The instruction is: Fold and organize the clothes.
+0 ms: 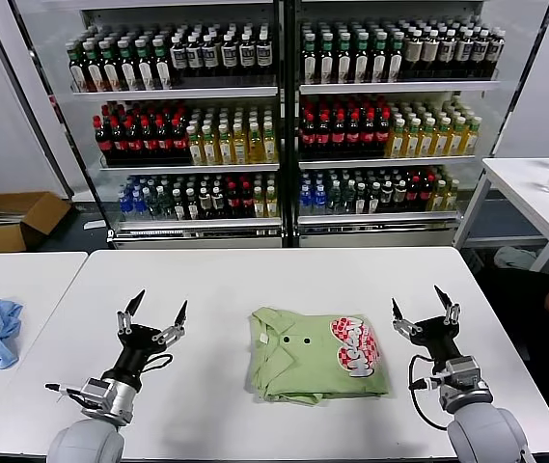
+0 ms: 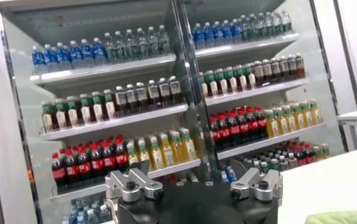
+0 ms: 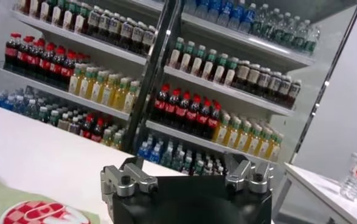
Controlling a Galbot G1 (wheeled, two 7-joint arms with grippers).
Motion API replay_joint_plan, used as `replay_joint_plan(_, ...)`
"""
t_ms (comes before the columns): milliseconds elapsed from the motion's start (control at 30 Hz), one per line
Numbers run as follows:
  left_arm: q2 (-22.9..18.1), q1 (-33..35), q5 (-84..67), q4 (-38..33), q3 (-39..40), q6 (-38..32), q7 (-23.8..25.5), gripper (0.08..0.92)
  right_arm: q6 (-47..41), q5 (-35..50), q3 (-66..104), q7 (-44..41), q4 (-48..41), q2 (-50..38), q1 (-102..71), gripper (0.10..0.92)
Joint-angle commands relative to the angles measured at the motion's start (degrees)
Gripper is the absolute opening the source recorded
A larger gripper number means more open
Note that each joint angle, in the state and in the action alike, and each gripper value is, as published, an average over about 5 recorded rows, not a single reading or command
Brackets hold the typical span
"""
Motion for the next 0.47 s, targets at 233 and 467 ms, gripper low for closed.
replay_joint_plan(233, 0.15, -1.46, -3.82, -0.58, -1.13, -1.83, 1.46, 0.822, 3.25, -0.53, -3.16, -0.36, -6.6, 0.29, 6.63, 0.823)
replay_joint_plan(467, 0.92, -2.1, -3.4, 0.51, -1.78, -1.75, 0.49, 0.823, 4.39, 0.83, -2.71, -0.49, -7.74, -0.91, 7.82, 0.823)
